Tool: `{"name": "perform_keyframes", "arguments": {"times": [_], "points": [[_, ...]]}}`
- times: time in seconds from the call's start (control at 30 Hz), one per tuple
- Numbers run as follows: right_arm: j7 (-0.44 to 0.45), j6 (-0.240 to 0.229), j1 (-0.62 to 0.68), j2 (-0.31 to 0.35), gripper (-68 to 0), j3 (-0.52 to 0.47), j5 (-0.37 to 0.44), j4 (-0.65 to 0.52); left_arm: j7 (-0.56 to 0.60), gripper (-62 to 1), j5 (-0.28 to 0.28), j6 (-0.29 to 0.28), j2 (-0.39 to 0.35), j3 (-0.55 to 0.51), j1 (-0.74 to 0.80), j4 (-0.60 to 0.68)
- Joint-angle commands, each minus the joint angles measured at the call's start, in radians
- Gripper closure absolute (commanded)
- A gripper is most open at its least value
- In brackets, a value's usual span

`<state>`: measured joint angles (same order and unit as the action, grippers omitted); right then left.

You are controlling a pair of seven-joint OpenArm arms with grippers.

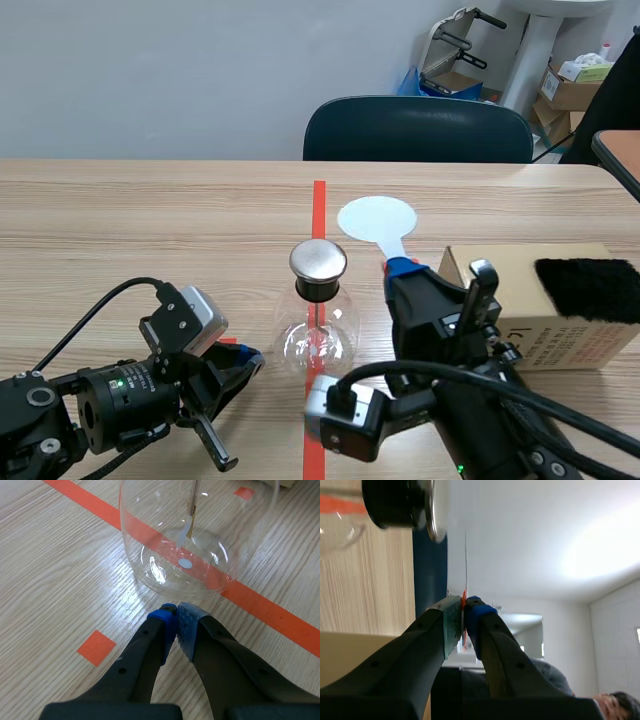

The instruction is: Do the electroscope experiment

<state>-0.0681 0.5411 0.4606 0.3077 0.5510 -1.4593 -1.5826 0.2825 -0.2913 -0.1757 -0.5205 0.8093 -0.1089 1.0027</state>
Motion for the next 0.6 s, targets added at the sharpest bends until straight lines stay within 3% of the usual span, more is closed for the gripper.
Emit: {"name": "perform_keyframes", "arguments": {"times": [0.0, 0.33, 0.57], "points": [[0.027, 0.011, -0.009, 0.002, -1.3, -0.008, -0.002, -0.008, 0.017, -3.1, -0.003, 0.002, 0.008, -0.002, -0.005, 0.011], [0.198, 0.011, -0.009, 0.003, -1.3, -0.008, -0.002, -0.008, 0.017, -3.1, -0.003, 0.006, 0.008, -0.002, -0.005, 0.011], [0.217, 0.011, -0.009, 0.003, -1.3, -0.008, -0.002, -0.008, 0.017, -3.1, -0.003, 0.006, 0.008, -0.002, -0.005, 0.011]]}}
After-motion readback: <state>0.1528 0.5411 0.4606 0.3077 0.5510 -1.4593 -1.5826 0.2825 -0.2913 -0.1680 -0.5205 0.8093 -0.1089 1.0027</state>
